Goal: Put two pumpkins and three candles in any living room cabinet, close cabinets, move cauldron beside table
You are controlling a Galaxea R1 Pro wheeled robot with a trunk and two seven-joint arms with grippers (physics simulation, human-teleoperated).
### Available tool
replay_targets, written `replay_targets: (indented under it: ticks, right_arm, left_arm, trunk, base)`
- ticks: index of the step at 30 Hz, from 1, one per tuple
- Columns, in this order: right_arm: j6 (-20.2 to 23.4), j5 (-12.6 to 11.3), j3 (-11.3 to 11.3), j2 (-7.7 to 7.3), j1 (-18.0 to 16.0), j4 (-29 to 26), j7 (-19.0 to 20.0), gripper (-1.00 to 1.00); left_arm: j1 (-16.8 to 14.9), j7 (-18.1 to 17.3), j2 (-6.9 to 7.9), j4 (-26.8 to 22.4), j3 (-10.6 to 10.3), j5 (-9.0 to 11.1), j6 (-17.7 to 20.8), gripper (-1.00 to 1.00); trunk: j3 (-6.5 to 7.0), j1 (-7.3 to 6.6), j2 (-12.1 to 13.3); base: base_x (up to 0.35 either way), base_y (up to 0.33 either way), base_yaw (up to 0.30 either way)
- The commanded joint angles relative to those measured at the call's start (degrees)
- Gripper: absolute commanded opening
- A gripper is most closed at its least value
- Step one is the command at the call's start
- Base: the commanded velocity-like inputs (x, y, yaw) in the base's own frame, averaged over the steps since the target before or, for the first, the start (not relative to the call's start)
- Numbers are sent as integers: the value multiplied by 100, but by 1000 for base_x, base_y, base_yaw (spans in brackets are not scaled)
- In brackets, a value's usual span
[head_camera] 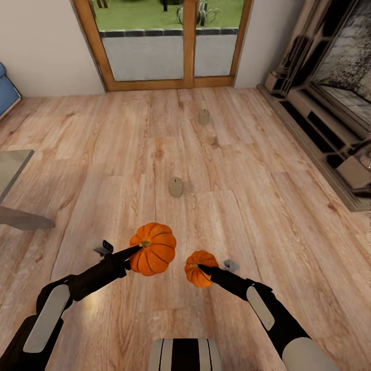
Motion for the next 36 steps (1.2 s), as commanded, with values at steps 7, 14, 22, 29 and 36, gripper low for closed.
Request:
replay_targets:
  ticks: [7, 14, 22, 29, 36]
  right_arm:
    - [24, -42, 10, -20, -3, -2, 8, -100]
    - [26, -42, 10, -21, -3, -3, 8, -100]
    - [26, -46, 10, -38, -3, -2, 8, -100]
    - [28, -56, 10, -82, -3, -2, 11, -100]
    - [38, -209, 9, -328, -3, -2, 17, -100]
  left_arm:
    - [-1, -22, 0, -3, 6, -1, 24, -100]
    - [-1, -22, 0, -10, 5, -1, 24, -100]
    - [-1, -22, 0, -17, 5, -1, 24, -100]
    - [-1, -22, 0, -19, 2, -1, 24, -100]
    - [-1, -22, 0, -19, 5, -9, 24, -100]
  trunk:
    - [162, -19, 8]
    - [317, -37, 17]
    - [520, -58, 28]
    - [722, -76, 38]
    - [925, -94, 47]
  base:
    - [0, 0, -43]
    - [0, 0, 0]
    - [0, 0, -86]
    - [0, 0, -202]
    - [0, 0, -208]
